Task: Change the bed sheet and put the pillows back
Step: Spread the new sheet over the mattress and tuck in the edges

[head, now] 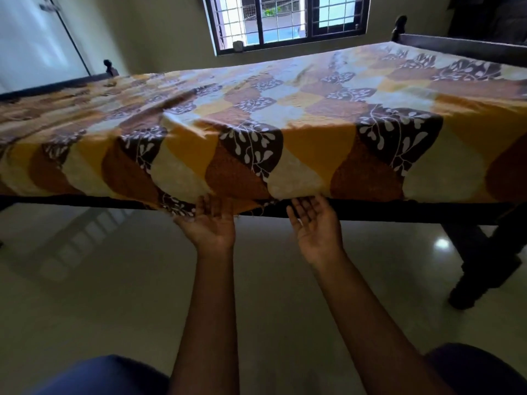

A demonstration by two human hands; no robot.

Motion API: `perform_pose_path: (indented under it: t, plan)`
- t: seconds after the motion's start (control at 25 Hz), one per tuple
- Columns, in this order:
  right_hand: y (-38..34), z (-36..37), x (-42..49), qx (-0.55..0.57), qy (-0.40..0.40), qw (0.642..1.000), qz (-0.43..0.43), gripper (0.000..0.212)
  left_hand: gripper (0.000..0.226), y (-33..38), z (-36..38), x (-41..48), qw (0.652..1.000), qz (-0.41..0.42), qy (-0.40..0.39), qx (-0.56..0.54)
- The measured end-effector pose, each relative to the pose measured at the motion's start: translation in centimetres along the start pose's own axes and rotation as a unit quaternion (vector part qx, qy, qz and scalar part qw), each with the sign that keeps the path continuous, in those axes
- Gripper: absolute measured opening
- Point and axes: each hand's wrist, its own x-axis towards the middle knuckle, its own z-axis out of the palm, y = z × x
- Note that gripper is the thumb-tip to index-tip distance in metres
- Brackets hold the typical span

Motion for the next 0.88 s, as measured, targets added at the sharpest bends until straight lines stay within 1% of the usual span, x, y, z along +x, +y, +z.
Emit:
perform_pose_path:
  t: [0.12, 0.2, 0.24, 0.28, 0.4, 0.44, 0.52, 0.56, 0.64, 0.68, 0.76, 0.8, 0.88]
  plan:
    - [-0.4, 0.3, 0.1, -0.007, -0.008, 1.0, 0.0, 0.031, 0.081, -0.5, 0.2, 0.5, 0.999, -0.019, -0.045, -0.022]
    - [-0.7, 0.7, 0.1, -0.016, -0.006, 1.0, -0.006, 0.032, 0.089, -1.3, 1.1, 1.2, 0.995, -0.048, -0.077, -0.043]
    - [-0.7, 0.7, 0.1, -0.015, -0.006, 1.0, -0.011, 0.033, 0.089, -1.6, 1.8, 1.6, 0.993, -0.066, -0.085, -0.043]
    - [-0.6, 0.7, 0.0, -0.009, -0.003, 1.0, -0.016, 0.034, 0.082, -1.9, 2.5, 2.0, 0.993, -0.077, -0.076, -0.035]
    - [0.7, 0.1, -0.2, 0.015, 0.008, 1.0, -0.025, 0.032, 0.049, -1.7, 2.1, 2.3, 0.995, -0.079, 0.002, 0.062]
    - [1.2, -0.1, -0.2, 0.019, 0.014, 0.999, -0.024, 0.031, 0.042, -1.3, 1.1, 1.9, 0.992, -0.075, 0.044, 0.086]
    - [2.9, -0.4, -0.3, 0.016, 0.024, 1.0, -0.01, 0.03, 0.029, 0.3, -1.8, 1.2, 0.989, -0.046, 0.109, 0.091]
    - [4.1, -0.5, -0.4, 0.006, 0.024, 1.0, 0.005, 0.029, 0.028, 1.5, -3.1, 0.9, 0.989, -0.025, 0.125, 0.072]
    - [6.6, -0.4, -0.6, -0.033, 0.009, 0.998, 0.045, 0.028, 0.027, 4.2, -4.6, 1.5, 0.988, 0.031, 0.151, 0.02]
    - [8.0, 0.1, -0.7, -0.053, -0.004, 0.997, 0.063, 0.029, 0.029, 5.7, -4.9, 2.1, 0.987, 0.062, 0.151, -0.002]
    - [9.9, 1.7, -0.4, -0.07, -0.022, 0.994, 0.08, 0.032, 0.044, 8.1, -5.0, 3.7, 0.988, 0.097, 0.119, -0.03]
    - [10.4, 2.8, -0.1, -0.063, -0.025, 0.995, 0.075, 0.034, 0.05, 9.0, -4.7, 4.5, 0.99, 0.102, 0.096, -0.034]
    - [10.9, 4.6, 1.0, -0.029, -0.019, 0.998, 0.05, 0.035, 0.063, 9.8, -4.0, 6.0, 0.994, 0.084, 0.048, -0.052]
